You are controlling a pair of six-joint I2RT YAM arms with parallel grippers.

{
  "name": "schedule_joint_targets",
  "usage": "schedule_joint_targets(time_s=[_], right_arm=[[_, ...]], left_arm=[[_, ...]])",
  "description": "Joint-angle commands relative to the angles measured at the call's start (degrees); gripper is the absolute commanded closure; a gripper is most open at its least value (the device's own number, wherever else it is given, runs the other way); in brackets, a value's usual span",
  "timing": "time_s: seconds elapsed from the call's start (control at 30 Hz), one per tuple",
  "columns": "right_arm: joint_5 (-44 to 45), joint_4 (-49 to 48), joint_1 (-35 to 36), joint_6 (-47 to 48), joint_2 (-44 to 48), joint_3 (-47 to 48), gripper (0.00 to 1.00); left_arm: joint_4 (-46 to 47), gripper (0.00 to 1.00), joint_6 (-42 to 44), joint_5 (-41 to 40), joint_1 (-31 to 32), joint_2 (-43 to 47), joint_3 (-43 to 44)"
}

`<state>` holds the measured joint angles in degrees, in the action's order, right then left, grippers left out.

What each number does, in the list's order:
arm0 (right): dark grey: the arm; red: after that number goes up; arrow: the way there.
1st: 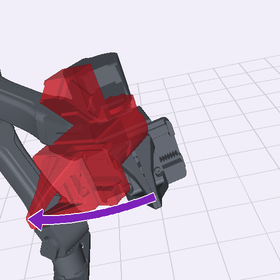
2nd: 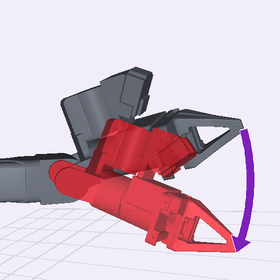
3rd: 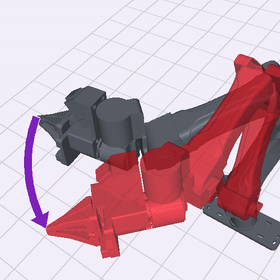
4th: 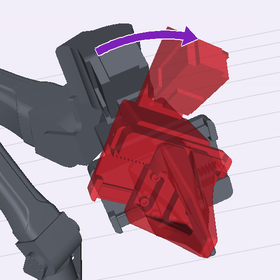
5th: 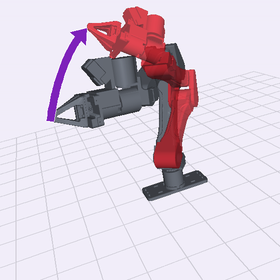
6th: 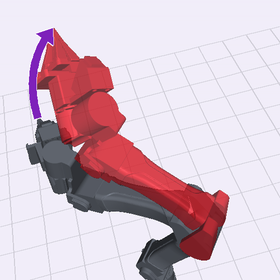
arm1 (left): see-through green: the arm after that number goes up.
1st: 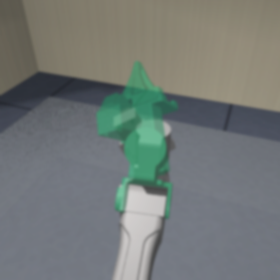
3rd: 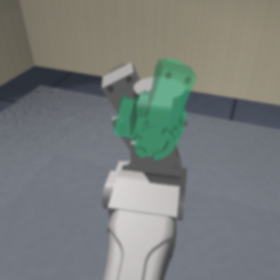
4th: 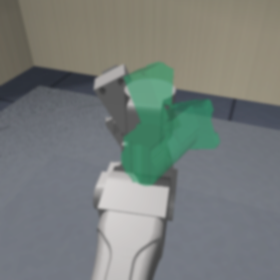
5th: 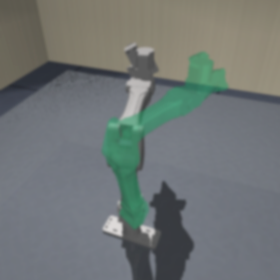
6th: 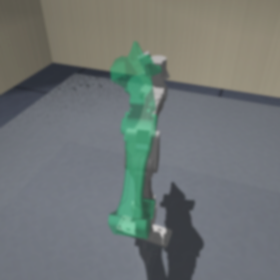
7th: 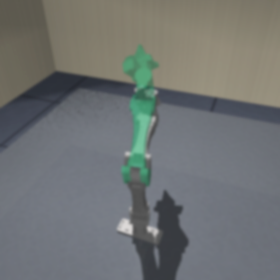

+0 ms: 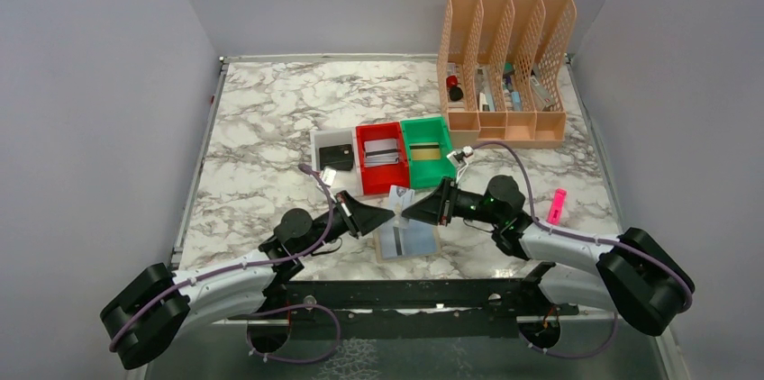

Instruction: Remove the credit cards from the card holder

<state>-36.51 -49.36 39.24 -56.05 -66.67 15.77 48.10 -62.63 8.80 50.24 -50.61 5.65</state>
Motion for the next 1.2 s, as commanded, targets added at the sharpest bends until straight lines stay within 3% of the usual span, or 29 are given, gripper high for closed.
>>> schedule_joint_targets(time_s=[0.0,0.17,0.33,0.4,0.5,0.63,0.77,0.97,1.17], right_arm=[[-3.2,-8.1,-0.4,-3.0,-1.6,-0.8,0.71],[-3.6,-9.6,-0.5,-3.4,-2.1,-1.0,0.78],[-4.1,-9.8,-0.7,-3.5,-1.9,-0.8,0.94],[-3.9,-9.2,-0.9,-3.3,-1.5,-1.0,0.99],[-2.6,-6.3,-1.1,-1.9,-0.3,-0.9,0.99],[1.4,4.6,-1.2,3.8,3.6,0.9,0.99],[9.2,24.4,-1.2,13.6,7.7,6.4,0.99],[19.7,41.5,-1.2,26.5,5.8,15.9,0.99],[24.1,48.3,-0.9,33.1,-0.9,24.8,0.99]], left_arm=[[3.0,1.00,-0.4,2.2,-0.2,-0.4,-1.0],[3.9,1.00,-0.4,2.6,-0.2,-0.8,-1.1],[4.3,0.99,-0.5,2.3,-0.2,-0.5,-2.0],[4.3,0.85,-0.4,1.4,-0.2,0.2,-2.7],[2.4,0.56,0.3,0.2,-0.5,2.0,-3.2],[-11.1,0.33,4.1,-2.0,-1.1,5.7,-0.4],[-28.5,0.17,8.3,-8.8,-1.1,9.4,4.2],[-53.7,0.07,13.3,-21.0,-1.2,11.2,11.3],[-61.8,0.02,14.6,-27.2,-1.2,14.7,13.8]])
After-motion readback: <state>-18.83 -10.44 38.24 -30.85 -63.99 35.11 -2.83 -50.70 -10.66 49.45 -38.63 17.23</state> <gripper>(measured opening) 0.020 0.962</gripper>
